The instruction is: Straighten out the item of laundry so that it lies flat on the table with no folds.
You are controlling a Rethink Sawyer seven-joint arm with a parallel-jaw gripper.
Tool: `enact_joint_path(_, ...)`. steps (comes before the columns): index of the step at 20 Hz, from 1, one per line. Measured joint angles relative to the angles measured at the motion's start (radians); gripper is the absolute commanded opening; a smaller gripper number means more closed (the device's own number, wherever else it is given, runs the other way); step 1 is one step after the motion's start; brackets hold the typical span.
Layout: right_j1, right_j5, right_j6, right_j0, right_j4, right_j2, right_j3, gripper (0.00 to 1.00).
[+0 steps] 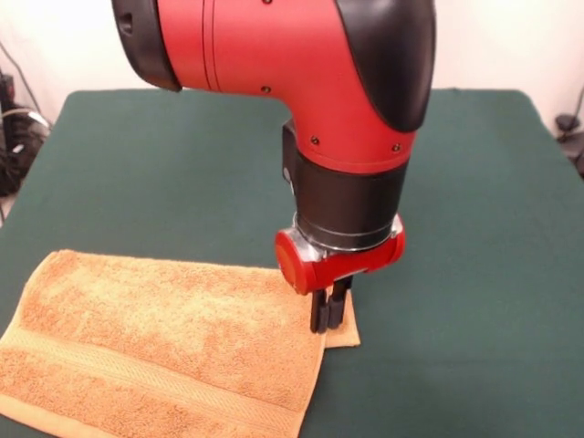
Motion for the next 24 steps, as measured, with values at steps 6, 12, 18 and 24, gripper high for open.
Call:
enact_joint_path(6, 0.046, 0.024, 0.0, 0.0, 0.016, 0.0, -0.037, 0.0)
enact_joint_path(12, 0.102, 0.106, 0.0, 0.0, 0.035, 0.001, -0.071, 1.0)
enact_joint_path(18, 0.109, 0.127, 0.0, 0.0, 0.047, 0.001, -0.089, 1.0)
enact_joint_path(24, 0.112, 0.127, 0.0, -0.004, 0.06, 0.003, -0.089, 1.0)
